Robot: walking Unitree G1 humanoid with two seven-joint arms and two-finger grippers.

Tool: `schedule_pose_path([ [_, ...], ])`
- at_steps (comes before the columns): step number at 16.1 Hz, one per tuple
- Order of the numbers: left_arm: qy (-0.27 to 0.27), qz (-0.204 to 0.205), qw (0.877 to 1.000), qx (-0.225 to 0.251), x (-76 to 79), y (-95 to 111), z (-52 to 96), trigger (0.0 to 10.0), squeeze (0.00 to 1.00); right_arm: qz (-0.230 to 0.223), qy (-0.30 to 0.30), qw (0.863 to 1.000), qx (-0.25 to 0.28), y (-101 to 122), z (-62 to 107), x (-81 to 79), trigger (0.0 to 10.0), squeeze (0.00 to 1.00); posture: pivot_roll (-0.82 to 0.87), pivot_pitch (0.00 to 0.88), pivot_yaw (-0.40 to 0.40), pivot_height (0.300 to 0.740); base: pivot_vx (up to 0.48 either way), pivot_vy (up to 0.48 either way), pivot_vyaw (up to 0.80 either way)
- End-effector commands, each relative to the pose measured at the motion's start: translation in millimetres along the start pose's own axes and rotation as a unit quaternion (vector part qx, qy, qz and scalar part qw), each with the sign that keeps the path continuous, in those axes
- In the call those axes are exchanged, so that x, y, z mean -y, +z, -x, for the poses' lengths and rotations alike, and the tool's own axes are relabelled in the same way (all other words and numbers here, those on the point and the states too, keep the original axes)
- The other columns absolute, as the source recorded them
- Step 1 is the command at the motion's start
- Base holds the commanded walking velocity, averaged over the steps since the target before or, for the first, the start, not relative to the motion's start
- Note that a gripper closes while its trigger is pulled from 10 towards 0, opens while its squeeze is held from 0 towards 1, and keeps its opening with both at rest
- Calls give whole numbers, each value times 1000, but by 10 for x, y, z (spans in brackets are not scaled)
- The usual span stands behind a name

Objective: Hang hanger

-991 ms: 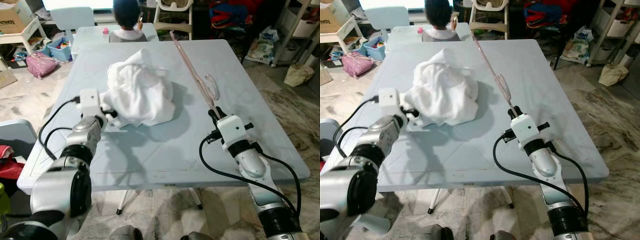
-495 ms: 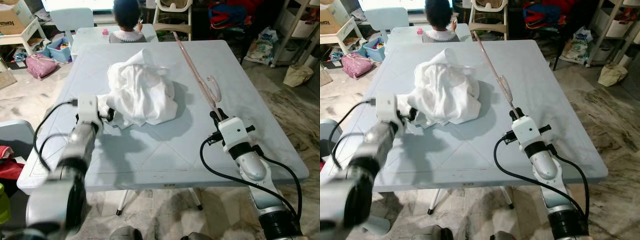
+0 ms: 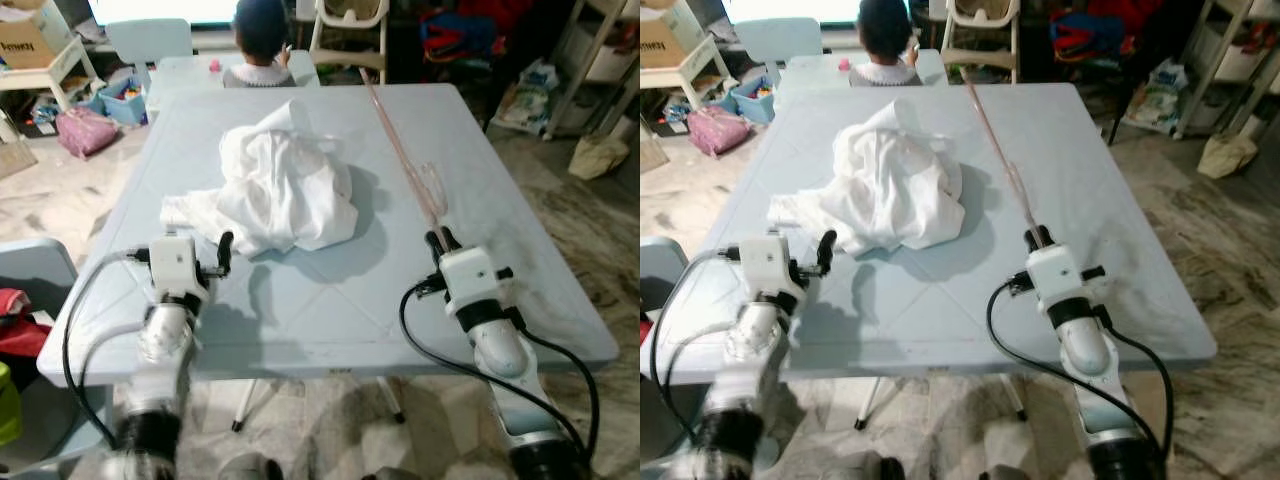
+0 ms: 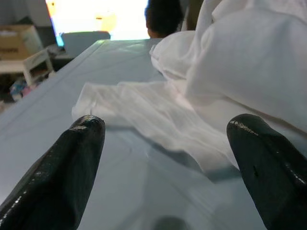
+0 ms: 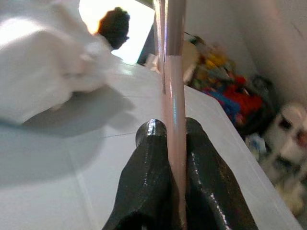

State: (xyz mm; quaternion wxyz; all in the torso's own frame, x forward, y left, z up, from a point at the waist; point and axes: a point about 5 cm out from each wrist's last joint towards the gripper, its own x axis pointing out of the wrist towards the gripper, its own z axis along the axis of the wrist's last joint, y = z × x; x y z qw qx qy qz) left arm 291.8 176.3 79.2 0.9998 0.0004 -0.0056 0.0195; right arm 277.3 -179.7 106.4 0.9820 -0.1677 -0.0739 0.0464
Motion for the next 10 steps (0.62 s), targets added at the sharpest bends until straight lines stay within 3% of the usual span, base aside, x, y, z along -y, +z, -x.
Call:
schedule_pose_path([
  [1, 8, 5, 1000, 1, 22, 44, 49, 10000, 0, -29, -15, 998, -62, -209, 96, 15, 10000, 0, -58, 0, 21, 740, 0, 0, 0],
  [5, -9, 4, 1000, 6, 148, 129, 116, 10000, 0, -24, -9, 998, -50, -159, 39, -9, 10000, 0, -49, 0, 37, 740, 0, 0, 0],
  [7, -22, 2, 1000, 18, 225, 285, 41, 10000, 0, -27, -8, 999, -40, -90, -55, -25, 10000, 0, -43, 0, 31, 740, 0, 328, 0],
  [10, -25, -6, 1000, 18, 243, 358, 1, 10000, 0, -17, 7, 999, -33, -62, -93, -43, 10000, 0, -46, 0, 30, 740, 0, 480, 0],
])
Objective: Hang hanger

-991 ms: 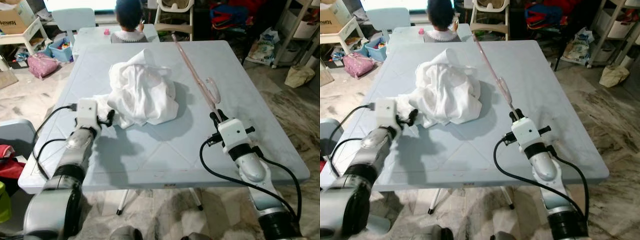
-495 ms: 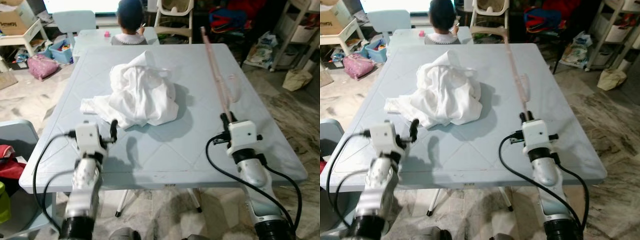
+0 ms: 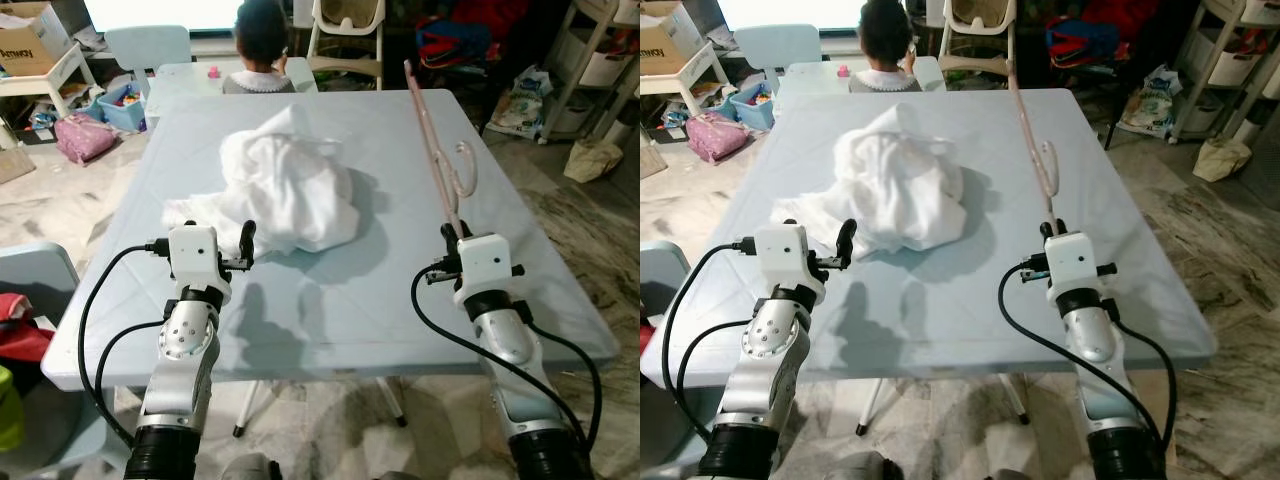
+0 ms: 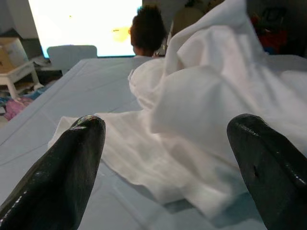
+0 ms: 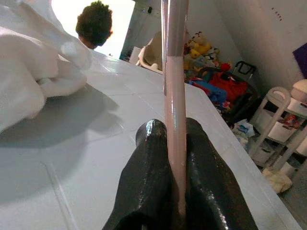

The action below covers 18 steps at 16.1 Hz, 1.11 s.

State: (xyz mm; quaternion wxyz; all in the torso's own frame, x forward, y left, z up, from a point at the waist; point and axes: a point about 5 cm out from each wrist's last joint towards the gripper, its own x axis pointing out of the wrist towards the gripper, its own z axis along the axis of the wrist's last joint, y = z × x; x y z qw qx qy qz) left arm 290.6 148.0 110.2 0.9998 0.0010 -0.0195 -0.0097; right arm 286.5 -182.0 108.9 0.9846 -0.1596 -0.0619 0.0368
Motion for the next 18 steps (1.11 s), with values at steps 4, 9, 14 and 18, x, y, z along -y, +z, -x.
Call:
schedule_pose_path([
  [4, -10, 0, 1000, 8, 75, 113, -39, 10000, 0, -2, 14, 1000, -15, -42, -28, -73, 10000, 0, -51, 0, 35, 740, 0, 480, 0],
  [9, -11, -2, 1000, -6, 78, 105, -52, 10000, 0, 6, 16, 1000, -10, -26, -57, -84, 10000, 0, -52, 0, 36, 740, 0, 480, 0],
  [14, -20, -3, 1000, -8, 128, 63, 44, 10000, 0, 12, -2, 1000, -17, -60, -41, -42, 10000, 0, -55, 0, 44, 740, 0, 0, 0],
  [18, -17, -6, 1000, -4, 105, 90, -11, 10000, 0, 9, -1, 1000, -14, -42, -64, -49, 10000, 0, -55, 0, 44, 740, 0, 0, 0],
])
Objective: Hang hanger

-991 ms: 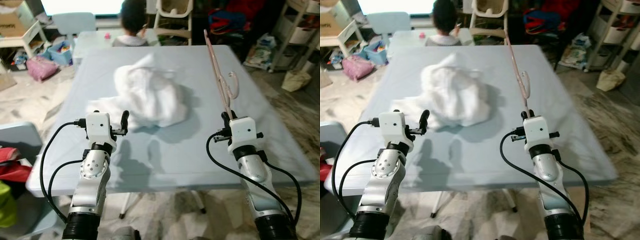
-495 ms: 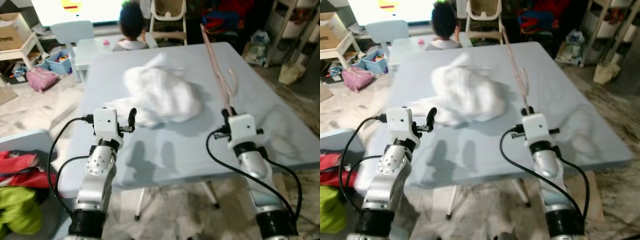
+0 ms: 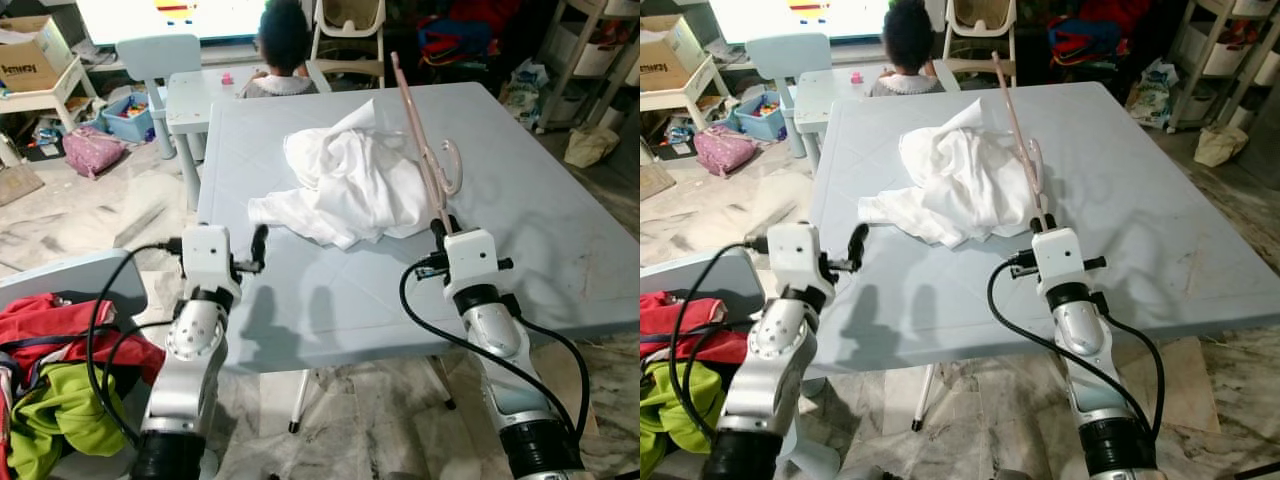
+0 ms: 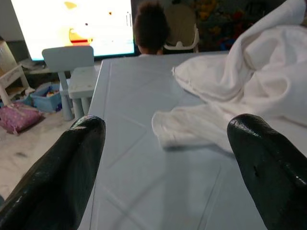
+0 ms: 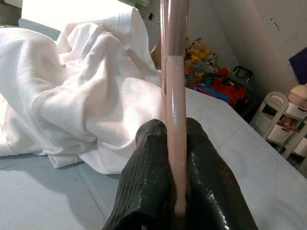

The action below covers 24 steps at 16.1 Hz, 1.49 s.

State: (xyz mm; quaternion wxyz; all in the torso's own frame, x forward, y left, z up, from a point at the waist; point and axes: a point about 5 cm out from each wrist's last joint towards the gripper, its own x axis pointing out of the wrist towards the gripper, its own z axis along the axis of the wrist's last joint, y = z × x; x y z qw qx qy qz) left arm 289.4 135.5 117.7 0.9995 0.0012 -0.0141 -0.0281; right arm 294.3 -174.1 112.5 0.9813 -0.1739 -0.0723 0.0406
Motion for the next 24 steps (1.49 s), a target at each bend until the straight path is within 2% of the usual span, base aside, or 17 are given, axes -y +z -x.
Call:
schedule_pose_path([
  [1, 2, -6, 1000, 2, -24, 20, -19, 10000, 0, -6, -4, 1000, -24, -90, 25, 10, 10000, 0, -55, 0, 44, 740, 0, 0, 0],
  [8, -4, -3, 1000, -1, 13, 8, -8, 10000, 0, -3, -6, 1000, -26, -104, 45, 20, 10000, 0, -62, 0, 47, 740, -78, 0, 0],
  [15, -6, -3, 1000, -1, 26, 11, -19, 10000, 0, -3, -6, 1000, -27, -113, 52, 35, 10000, 0, -64, 0, 46, 740, -267, -266, 0],
  [20, -5, -4, 1000, -2, 16, 7, -20, 10000, 0, 29, -23, 999, 23, 81, -6, 143, 10000, 0, -66, 0, 46, 740, -152, -271, 0],
  [24, 0, 6, 1000, 0, 10, 9, -27, 10000, 0, 33, -6, 999, 5, 21, 44, 120, 10000, 0, -66, 0, 44, 740, 0, 0, 0],
])
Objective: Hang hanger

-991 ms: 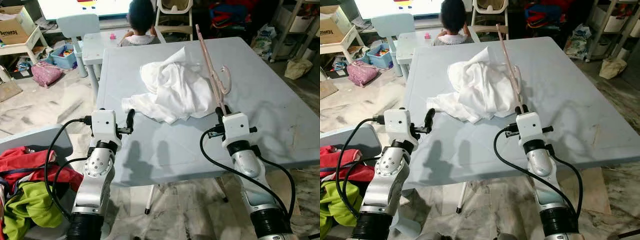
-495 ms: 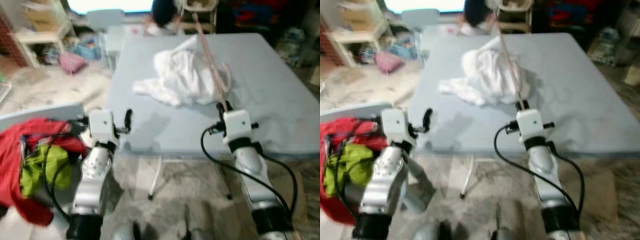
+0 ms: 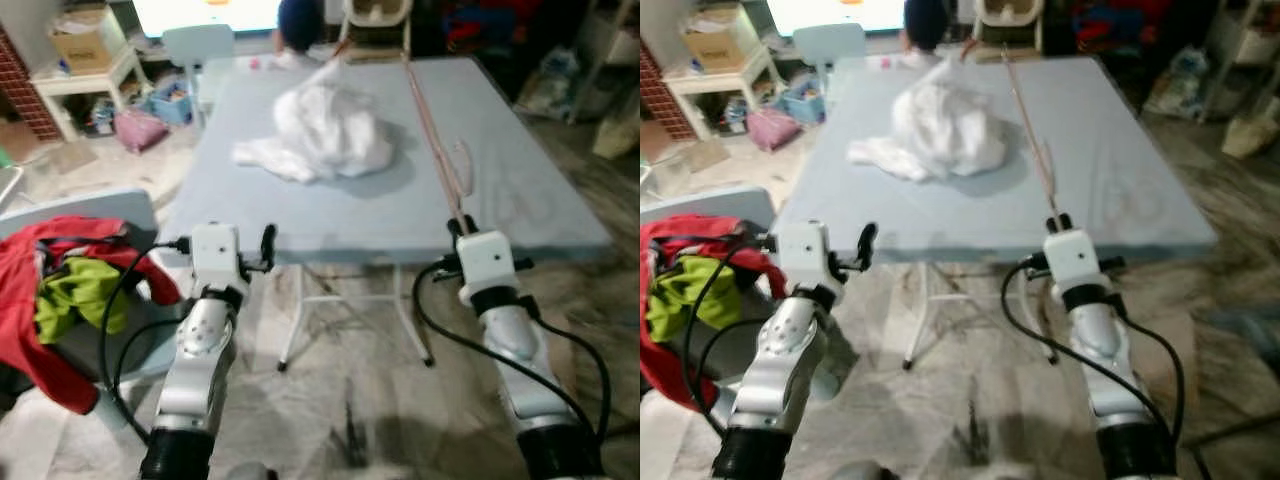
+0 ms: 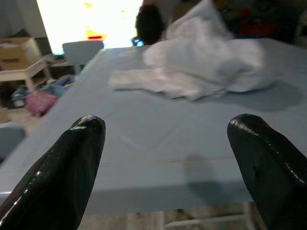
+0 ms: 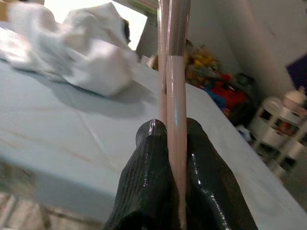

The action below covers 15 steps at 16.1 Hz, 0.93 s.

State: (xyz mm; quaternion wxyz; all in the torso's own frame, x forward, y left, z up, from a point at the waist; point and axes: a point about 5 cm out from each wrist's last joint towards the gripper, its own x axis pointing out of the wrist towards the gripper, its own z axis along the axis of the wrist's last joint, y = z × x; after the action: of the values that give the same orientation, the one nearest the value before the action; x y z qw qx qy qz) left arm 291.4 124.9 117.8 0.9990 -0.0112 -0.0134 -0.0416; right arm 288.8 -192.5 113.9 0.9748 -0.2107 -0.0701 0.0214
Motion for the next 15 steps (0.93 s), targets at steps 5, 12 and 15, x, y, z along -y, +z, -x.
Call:
schedule_pose_path([
  [5, 12, -4, 1000, -10, -94, -23, 15, 10000, 0, -8, 27, 1000, -11, -54, 119, -100, 10000, 0, -69, 0, 42, 740, 0, 288, 0],
  [12, 3, -3, 1000, -20, -106, -62, 31, 10000, 0, -39, 37, 998, -37, -105, 134, -149, 10000, 0, -69, 0, 43, 740, 0, 480, 0],
  [15, -1, -6, 1000, -23, -113, -85, 42, 10000, 0, -42, 30, 997, -62, -194, 169, -138, 10000, 0, -67, 0, 43, 740, 0, 480, 0],
])
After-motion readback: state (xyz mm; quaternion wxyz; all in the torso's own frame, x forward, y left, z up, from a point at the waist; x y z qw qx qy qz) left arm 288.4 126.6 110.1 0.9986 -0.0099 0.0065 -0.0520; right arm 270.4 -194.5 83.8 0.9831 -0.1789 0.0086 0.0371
